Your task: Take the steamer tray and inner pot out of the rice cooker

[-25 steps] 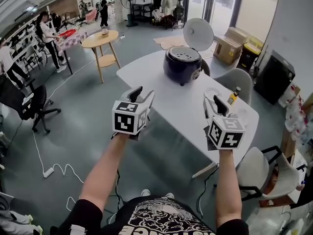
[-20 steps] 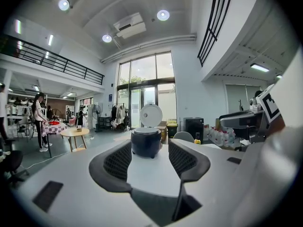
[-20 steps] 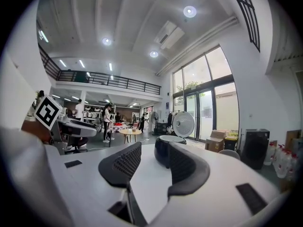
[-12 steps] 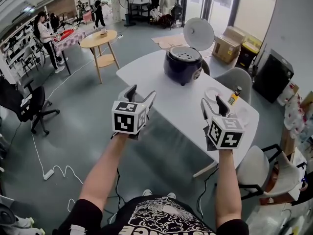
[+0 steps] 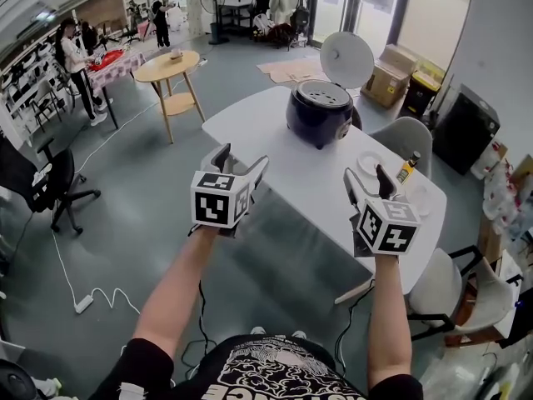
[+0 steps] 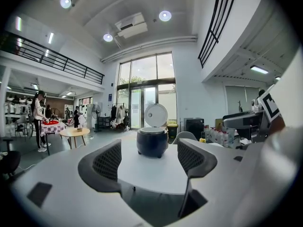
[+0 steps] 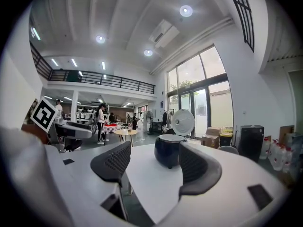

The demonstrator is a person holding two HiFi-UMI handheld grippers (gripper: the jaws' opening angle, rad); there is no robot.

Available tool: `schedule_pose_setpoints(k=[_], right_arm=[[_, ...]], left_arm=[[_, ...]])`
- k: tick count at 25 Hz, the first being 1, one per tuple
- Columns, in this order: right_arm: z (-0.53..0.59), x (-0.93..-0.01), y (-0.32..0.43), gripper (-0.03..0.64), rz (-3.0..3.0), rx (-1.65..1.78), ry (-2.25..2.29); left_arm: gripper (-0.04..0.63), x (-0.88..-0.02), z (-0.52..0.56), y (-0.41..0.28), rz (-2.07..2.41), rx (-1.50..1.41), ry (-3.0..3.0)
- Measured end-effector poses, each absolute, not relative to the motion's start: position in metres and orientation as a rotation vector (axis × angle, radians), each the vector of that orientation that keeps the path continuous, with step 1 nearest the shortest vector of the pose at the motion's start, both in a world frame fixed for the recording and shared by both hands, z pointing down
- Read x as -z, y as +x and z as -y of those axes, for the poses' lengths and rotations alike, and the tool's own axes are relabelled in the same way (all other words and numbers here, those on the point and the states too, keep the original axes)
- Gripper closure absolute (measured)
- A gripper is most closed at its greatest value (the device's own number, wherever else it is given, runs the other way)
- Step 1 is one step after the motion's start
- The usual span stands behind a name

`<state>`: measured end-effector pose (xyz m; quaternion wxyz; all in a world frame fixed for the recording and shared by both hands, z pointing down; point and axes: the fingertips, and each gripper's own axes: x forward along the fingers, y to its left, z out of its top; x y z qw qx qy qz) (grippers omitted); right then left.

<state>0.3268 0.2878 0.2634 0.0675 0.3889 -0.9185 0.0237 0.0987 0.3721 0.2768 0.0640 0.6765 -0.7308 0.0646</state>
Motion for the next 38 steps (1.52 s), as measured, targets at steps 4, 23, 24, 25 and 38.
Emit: schedule_pose_setpoints(k=[4, 23, 24, 25, 38], right_arm=[[-0.281, -0.266, 0.309, 0.300, 2.757, -0.068, 1.185], [-0.160, -0.290, 0.197, 0.299, 2.743, -0.041, 1.165], [-0.145, -0.290, 0.192, 0.299, 2.744, -0.044, 1.165], [-0.129, -0.291, 0.187, 0.299, 2.746, -0.045, 1.163], [0.108, -0.280, 0.125, 0.299, 2.719, -0.053, 1.144]], left_arm=[[0.233, -0.280, -0.363, 0.078, 2.202, -0.200, 2.051], [0.233, -0.311, -0.257, -0.031, 2.182, -0.256, 2.057], [0.233, -0.311, -0.242, -0.036, 2.185, -0.261, 2.056], [0.233, -0.311, -0.227, -0.041, 2.187, -0.267, 2.057], [0.233, -0.304, 0.011, -0.087, 2.121, -0.316, 2.104]])
